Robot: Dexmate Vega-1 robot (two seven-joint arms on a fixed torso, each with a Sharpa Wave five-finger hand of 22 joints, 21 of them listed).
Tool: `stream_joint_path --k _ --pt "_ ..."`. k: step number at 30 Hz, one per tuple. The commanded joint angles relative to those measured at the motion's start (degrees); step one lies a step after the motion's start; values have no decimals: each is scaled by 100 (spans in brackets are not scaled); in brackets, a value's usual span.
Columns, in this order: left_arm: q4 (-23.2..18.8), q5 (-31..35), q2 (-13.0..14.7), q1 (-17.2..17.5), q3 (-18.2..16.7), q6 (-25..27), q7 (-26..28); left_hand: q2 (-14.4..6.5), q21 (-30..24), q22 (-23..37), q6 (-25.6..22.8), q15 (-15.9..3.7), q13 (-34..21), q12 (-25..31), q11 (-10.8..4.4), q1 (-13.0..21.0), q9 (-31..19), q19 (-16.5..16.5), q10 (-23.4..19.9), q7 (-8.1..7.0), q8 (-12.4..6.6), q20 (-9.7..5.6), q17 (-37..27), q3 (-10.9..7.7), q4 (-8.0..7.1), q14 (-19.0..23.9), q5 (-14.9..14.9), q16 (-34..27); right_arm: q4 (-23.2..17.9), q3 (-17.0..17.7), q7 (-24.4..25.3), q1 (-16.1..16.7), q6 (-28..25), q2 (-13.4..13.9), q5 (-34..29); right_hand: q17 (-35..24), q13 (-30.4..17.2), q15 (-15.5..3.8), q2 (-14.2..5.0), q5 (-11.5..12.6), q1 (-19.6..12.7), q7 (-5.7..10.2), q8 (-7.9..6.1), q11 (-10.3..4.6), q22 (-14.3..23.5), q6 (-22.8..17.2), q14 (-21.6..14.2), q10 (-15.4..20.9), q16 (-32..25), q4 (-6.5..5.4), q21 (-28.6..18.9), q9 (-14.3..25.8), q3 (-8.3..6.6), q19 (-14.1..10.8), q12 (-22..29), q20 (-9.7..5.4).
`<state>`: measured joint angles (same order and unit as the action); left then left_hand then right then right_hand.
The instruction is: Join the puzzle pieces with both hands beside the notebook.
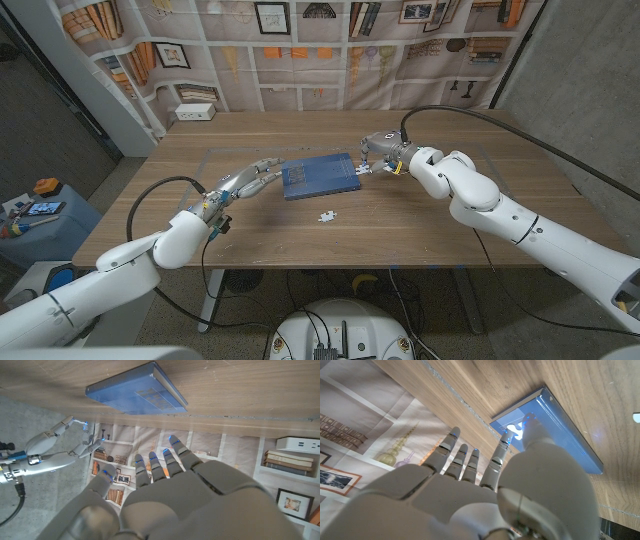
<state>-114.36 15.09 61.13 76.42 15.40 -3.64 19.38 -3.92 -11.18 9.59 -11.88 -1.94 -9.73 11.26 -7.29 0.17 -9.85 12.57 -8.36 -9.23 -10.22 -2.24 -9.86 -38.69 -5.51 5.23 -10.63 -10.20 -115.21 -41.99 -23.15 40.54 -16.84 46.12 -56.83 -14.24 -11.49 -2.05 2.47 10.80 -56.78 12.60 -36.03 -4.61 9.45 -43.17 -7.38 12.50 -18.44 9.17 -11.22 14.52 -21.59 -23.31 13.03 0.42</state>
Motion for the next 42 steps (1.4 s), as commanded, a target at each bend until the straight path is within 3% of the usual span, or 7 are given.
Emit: stream_joint_path --k 1,14,24,33,42 --pt "-34 881 111 167 47 -135 202 -315 59 21 -85 -736 -22 -51 -59 -70 -18 -113 74 -17 -46 -719 -19 14 -97 -45 -42 16 -153 79 1 170 -120 31 -96 -33 -13 -23 -49 -19 -28 17 -35 12 32 -64 -49 33 -30 -12 4 26 28 -30 2 7" --pt "25 1260 80 227 130 -255 227 -313 77 21 -73 -795 -19 -86 -108 -57 -16 -221 171 -43 -33 -824 -15 51 -176 -165 -53 40 -360 167 -122 347 -286 83 -188 -39 -14 -16 -66 -22 -36 17 -34 19 32 -67 -46 47 -28 -13 8 25 36 -27 -5 16" --pt "168 1690 55 25 404 -455 201 -345 79 22 -48 -801 -18 -93 -101 -35 -15 -265 211 -48 -24 -841 -10 44 -199 -215 -63 45 -487 192 -274 402 -332 86 -253 -43 -15 -14 -70 -25 -36 17 -29 25 32 -59 -39 83 -24 -15 11 22 47 -22 -1 33" --pt "230 1970 33 -109 597 -493 161 -375 74 23 151 -807 -17 -98 -72 -15 -11 -317 263 58 39 -826 -6 40 -229 -251 -74 36 -506 232 -320 453 -345 68 -207 -47 -16 -3 -71 -26 -32 17 -21 30 32 -50 -39 90 -23 -17 13 19 60 -18 -8 35" --pt "177 2069 109 -345 819 -496 -369 -394 131 32 432 -804 -15 -140 -83 -56 -2 -738 556 52 50 -765 -19 106 -359 -565 -79 68 -501 227 -266 464 -309 43 -196 -51 -17 -1 -84 -27 -31 17 -19 25 32 -51 -35 97 -20 -21 15 16 66 -15 -14 47"
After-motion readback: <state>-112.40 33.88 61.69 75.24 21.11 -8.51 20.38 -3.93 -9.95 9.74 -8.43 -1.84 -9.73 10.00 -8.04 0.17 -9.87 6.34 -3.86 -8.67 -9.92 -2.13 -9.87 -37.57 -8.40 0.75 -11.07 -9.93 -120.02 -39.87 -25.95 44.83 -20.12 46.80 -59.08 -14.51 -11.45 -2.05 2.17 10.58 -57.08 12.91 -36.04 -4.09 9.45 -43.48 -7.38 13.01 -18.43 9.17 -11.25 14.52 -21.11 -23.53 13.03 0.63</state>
